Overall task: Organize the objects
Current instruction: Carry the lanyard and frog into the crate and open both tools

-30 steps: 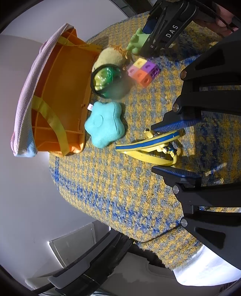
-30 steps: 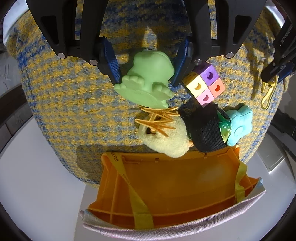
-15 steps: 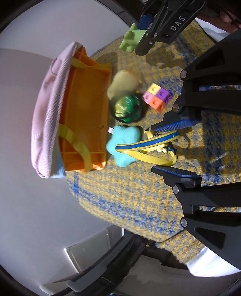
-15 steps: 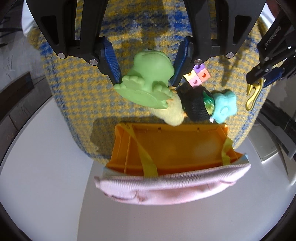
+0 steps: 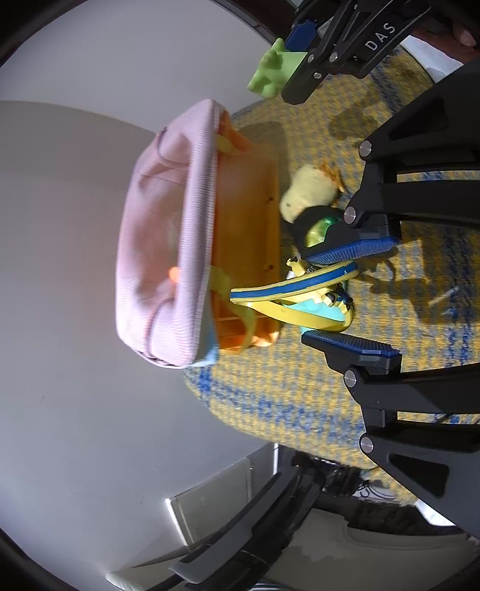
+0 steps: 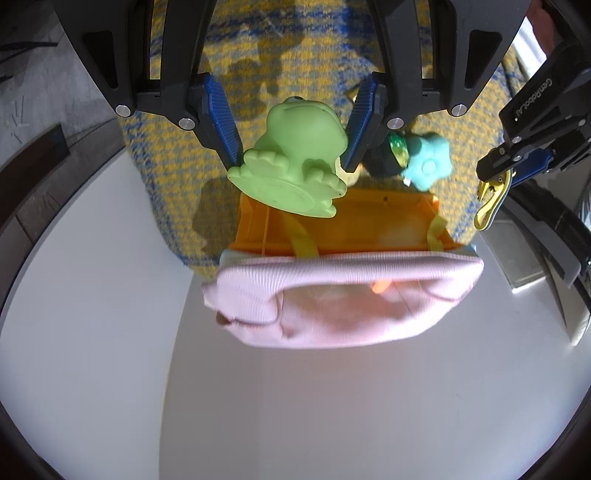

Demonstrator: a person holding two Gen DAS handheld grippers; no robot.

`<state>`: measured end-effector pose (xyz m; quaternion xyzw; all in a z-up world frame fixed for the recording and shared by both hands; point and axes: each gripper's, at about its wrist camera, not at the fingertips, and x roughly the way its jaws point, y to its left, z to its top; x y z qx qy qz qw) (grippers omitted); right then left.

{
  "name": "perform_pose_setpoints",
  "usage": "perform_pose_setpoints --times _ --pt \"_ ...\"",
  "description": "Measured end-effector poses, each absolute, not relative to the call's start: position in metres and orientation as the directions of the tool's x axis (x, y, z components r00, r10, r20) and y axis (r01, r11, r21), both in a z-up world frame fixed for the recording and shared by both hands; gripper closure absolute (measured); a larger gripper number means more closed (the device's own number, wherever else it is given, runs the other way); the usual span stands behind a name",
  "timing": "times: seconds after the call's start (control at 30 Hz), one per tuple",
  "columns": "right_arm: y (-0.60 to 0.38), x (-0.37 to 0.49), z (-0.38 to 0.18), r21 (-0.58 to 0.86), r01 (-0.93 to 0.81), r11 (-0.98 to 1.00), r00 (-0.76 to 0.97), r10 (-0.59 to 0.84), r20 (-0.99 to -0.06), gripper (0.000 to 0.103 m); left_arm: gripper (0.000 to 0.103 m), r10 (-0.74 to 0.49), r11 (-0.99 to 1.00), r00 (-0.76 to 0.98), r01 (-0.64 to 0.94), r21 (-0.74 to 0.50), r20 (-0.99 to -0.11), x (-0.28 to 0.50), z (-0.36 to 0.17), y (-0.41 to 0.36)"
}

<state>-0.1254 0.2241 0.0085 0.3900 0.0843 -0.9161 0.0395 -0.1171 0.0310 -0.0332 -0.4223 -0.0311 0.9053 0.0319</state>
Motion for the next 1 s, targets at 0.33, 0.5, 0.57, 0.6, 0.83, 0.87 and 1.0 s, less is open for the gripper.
perform_pose_setpoints --times 0.33,0.5,0.57,0.6,0.83,0.87,1.0 --pt "0.222 -0.143 0.045 -0.122 0.141 -0.983 -0.74 -0.023 -0.672 0.048 0.066 0.097 -0.995 -0.674 -0.062 -0.075 -0.732 -0.141 -0.001 0.04" --pt "0.22 -0.157 0.06 -0.119 0.145 -0.982 -0.76 -0.033 -0.649 0.048 0.066 0.1 -0.995 -0.688 -0.064 -0.076 -0.718 -0.157 0.013 0.04" --pt "0.218 -0.163 0.066 -0.119 0.146 -0.982 -0.767 -0.036 -0.641 0.048 0.066 0.1 -0.995 -0.695 -0.062 -0.079 -0.712 -0.165 0.019 0.039" --pt "0.217 -0.168 0.07 -0.119 0.146 -0.982 -0.771 -0.038 -0.635 0.048 0.066 0.099 -0.995 -0.698 -0.061 -0.079 -0.709 -0.168 0.021 0.04" --pt "0.214 -0.195 0.083 -0.116 0.146 -0.982 -0.786 -0.044 -0.617 0.048 0.066 0.105 -0.994 -0.712 -0.073 -0.076 -0.694 -0.195 0.035 0.045" --pt "0.213 -0.197 0.084 -0.116 0.147 -0.982 -0.787 -0.044 -0.616 0.048 0.066 0.105 -0.994 -0.714 -0.076 -0.074 -0.692 -0.2 0.036 0.046" --pt "0.213 -0.215 0.085 -0.116 0.145 -0.983 -0.787 -0.043 -0.615 0.048 0.066 0.107 -0.994 -0.72 -0.078 -0.074 -0.686 -0.215 0.04 0.048"
